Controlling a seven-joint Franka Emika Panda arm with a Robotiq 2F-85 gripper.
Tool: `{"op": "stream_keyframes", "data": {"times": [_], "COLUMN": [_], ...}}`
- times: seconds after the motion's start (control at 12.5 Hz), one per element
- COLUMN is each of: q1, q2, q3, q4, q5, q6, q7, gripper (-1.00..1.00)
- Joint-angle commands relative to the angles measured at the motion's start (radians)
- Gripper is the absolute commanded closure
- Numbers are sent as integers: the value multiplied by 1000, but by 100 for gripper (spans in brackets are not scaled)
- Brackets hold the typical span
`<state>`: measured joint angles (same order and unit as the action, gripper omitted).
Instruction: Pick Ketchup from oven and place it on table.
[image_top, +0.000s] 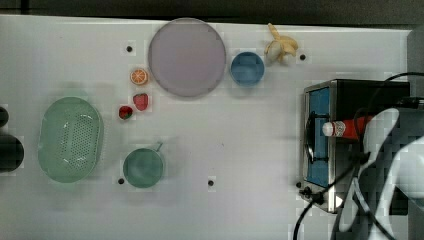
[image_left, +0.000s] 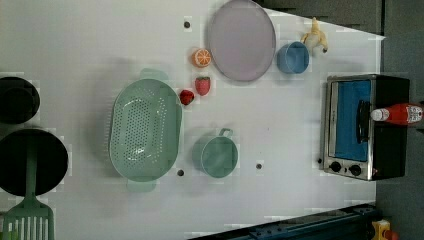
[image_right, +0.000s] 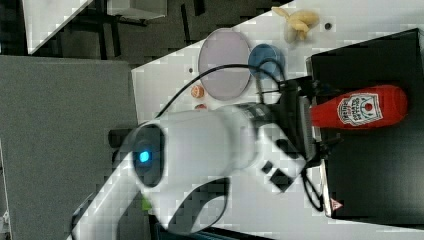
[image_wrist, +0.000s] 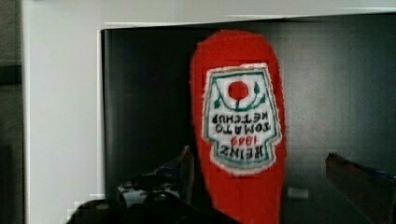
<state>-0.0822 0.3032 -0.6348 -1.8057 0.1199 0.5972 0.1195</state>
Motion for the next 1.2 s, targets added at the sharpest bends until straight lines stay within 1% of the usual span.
{"op": "stream_keyframes", "data": {"times": [0.08, 0.32, 0.56, 0.64, 0.8, 0.88, 1.04, 1.2], "q1": [-34, -36, -44, -46, -49, -47, -45, -38], "q2": [65, 101, 126, 132, 134, 130, 113, 76], "q3": [14, 14, 15, 16, 16, 17, 15, 17], "q4": [31, 29, 20, 18, 11, 14, 34, 70], "q5": [11, 36, 70, 86, 96, 96, 95, 90], "q6": [14, 82, 73, 83, 86, 86, 76, 18], "q7": [3, 3, 3, 2, 1, 1, 1, 1], "gripper": [-100, -100, -100, -92, -43, -27, -27, -27]}}
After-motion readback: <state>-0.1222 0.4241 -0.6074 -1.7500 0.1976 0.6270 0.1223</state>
